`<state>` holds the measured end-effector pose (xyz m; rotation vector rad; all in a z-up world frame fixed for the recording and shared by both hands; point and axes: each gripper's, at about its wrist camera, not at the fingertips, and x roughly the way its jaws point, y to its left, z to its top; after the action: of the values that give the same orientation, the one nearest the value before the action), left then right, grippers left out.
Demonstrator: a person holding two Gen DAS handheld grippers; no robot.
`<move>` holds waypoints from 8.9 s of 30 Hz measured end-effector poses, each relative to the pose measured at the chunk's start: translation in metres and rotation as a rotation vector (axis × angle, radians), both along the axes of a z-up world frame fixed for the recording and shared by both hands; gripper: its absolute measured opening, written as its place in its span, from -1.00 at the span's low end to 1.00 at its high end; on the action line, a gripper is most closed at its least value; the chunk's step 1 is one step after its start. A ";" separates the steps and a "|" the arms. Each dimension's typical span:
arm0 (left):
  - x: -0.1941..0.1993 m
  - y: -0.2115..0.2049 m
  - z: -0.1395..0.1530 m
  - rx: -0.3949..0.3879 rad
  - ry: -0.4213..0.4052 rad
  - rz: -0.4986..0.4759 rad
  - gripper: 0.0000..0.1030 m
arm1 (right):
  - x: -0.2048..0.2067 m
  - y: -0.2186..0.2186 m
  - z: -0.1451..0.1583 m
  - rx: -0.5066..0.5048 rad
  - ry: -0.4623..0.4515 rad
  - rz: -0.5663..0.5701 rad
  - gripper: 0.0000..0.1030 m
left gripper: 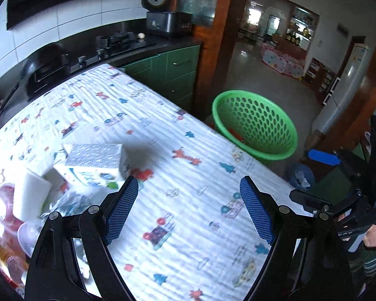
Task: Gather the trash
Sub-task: 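Return both tools to the table toward the clear plastic cup and crumpled paper, then grasp the clear plastic cup with the left tool while the right tool grasps the crumpled paper, then carry the crumpled paper and clear cup to the green basket and open both tools, then move the left tool to the red Coca-Cola can while the right tool approaches the black box, then grasp the red Coca-Cola can with the left tool while the right tool grasps the black printed box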
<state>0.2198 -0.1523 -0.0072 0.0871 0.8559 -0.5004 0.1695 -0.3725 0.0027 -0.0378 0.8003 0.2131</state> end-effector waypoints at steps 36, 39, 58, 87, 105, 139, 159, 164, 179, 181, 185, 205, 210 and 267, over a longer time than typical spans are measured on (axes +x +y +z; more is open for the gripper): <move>0.015 0.176 -0.062 0.021 0.118 0.452 0.60 | 0.045 0.156 -0.024 0.033 0.072 0.275 0.81; 0.017 0.175 -0.064 0.028 0.112 0.485 0.60 | 0.047 0.155 -0.028 0.039 0.080 0.274 0.81; 0.015 0.184 -0.069 -0.048 0.124 0.476 0.21 | 0.046 0.167 -0.030 0.046 0.087 0.299 0.81; -0.009 0.243 -0.001 -0.138 -0.019 0.471 0.19 | 0.118 0.267 -0.052 0.120 0.180 0.269 0.65; -0.003 0.203 0.004 -0.139 -0.020 0.395 0.19 | 0.083 0.209 -0.037 0.138 0.148 0.258 0.04; 0.058 -0.048 0.017 -0.085 0.004 0.040 0.19 | 0.140 -0.143 -0.024 -0.058 0.048 -0.329 0.50; 0.109 -0.204 -0.022 -0.039 0.128 -0.164 0.20 | 0.067 -0.176 -0.010 -0.058 -0.026 -0.338 0.59; 0.114 -0.226 -0.031 -0.047 0.153 -0.178 0.25 | 0.052 -0.181 -0.010 -0.052 -0.031 -0.346 0.59; 0.081 -0.185 -0.012 -0.079 0.104 -0.135 0.60 | 0.027 -0.149 -0.003 -0.011 -0.036 -0.292 0.61; 0.075 -0.168 -0.006 -0.081 0.089 -0.117 0.60 | 0.024 -0.137 0.000 -0.005 -0.044 -0.272 0.64; 0.059 -0.128 0.002 -0.072 0.055 -0.067 0.60 | 0.019 -0.111 0.006 0.015 -0.052 -0.219 0.64; -0.010 0.100 0.018 -0.018 -0.013 0.284 0.60 | 0.017 0.085 0.023 0.024 -0.064 0.174 0.65; -0.026 0.151 0.015 0.000 -0.010 0.385 0.60 | 0.017 0.138 0.018 0.023 -0.050 0.295 0.65; -0.060 0.390 -0.092 -0.311 0.301 1.177 0.54 | 0.064 0.358 -0.079 -0.113 0.094 0.787 0.05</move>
<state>0.1594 0.2378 -0.0993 -0.7616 0.9558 0.4818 0.2332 -0.0145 -0.0764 -0.4563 0.8595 0.9181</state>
